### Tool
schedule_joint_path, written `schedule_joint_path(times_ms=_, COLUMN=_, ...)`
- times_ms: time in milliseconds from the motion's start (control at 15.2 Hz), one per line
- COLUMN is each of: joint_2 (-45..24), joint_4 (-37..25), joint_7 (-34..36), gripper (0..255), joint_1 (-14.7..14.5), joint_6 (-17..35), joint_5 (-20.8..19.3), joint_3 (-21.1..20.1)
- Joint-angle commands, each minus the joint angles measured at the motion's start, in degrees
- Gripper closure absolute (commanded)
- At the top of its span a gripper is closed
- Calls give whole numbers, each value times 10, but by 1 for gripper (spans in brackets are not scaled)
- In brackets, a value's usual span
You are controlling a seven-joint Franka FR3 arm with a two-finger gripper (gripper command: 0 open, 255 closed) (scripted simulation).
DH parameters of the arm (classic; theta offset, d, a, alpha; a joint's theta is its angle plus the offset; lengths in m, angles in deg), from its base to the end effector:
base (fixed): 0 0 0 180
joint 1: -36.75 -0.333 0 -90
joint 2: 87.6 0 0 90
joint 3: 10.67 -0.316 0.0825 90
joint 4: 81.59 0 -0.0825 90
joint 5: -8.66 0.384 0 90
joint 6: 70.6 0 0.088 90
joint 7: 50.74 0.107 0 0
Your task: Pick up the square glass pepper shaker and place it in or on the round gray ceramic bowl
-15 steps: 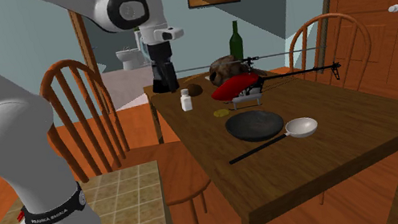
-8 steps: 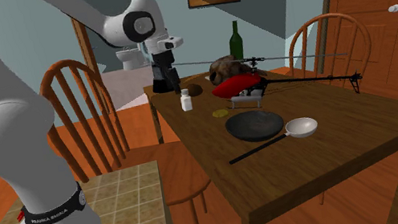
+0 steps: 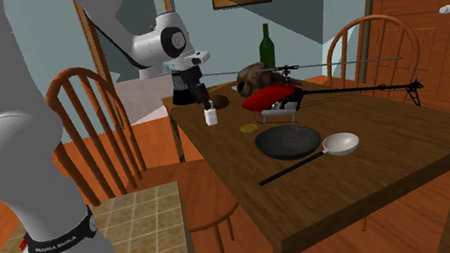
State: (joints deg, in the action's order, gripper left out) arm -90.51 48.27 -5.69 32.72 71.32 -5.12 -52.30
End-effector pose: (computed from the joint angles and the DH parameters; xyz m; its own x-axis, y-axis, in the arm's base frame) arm 0.3777 0.3858 0.3594 0.9603 0.1771 0.2157 0.1840 -0.9828 -0.0122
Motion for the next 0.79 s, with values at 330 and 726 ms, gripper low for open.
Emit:
schedule_joint_path(times_ms=330, joint_2=-47, joint_4=-1, joint_7=42, gripper=0, joint_1=-7, joint_6=30, joint_5=-61, joint_3=13)
schedule_joint_path(times_ms=726, joint_2=-47, joint_4=-1, joint_7=42, gripper=0, joint_1=-7, joint_6=30, joint_5=-61, joint_3=13)
